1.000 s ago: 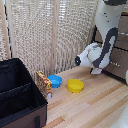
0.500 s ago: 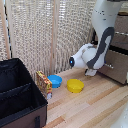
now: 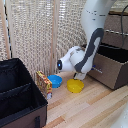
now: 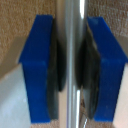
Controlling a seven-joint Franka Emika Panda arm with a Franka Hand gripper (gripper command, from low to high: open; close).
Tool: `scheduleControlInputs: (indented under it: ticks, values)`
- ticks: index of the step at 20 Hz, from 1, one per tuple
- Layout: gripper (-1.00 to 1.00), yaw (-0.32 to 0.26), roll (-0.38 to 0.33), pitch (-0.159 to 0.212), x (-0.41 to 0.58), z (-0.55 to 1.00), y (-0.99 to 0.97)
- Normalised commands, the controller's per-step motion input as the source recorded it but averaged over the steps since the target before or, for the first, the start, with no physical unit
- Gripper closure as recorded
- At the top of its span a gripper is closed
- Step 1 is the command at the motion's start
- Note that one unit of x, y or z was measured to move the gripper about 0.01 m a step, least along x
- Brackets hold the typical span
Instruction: Move your gripper towards the bottom drawer handle. Grasp the handle gently with your gripper. Apply gentle outward force to slide the bottom drawer open.
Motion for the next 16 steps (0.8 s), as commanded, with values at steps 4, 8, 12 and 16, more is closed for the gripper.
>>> scheduleControlInputs:
  ticks: [4, 8, 12, 16]
  values:
    - [-1.0, -0.02, 0.002, 0.007, 0.077, 0.24, 0.05]
    - [-1.0, -0.02, 0.0, 0.025, 0.174, 0.5, 0.06]
    - [-1.0, -0.05, 0.02, 0.015, 0.175, 0.77, 0.11]
    - [-1.0, -0.113, 0.1, 0.014, 0.263, 0.74, 0.18]
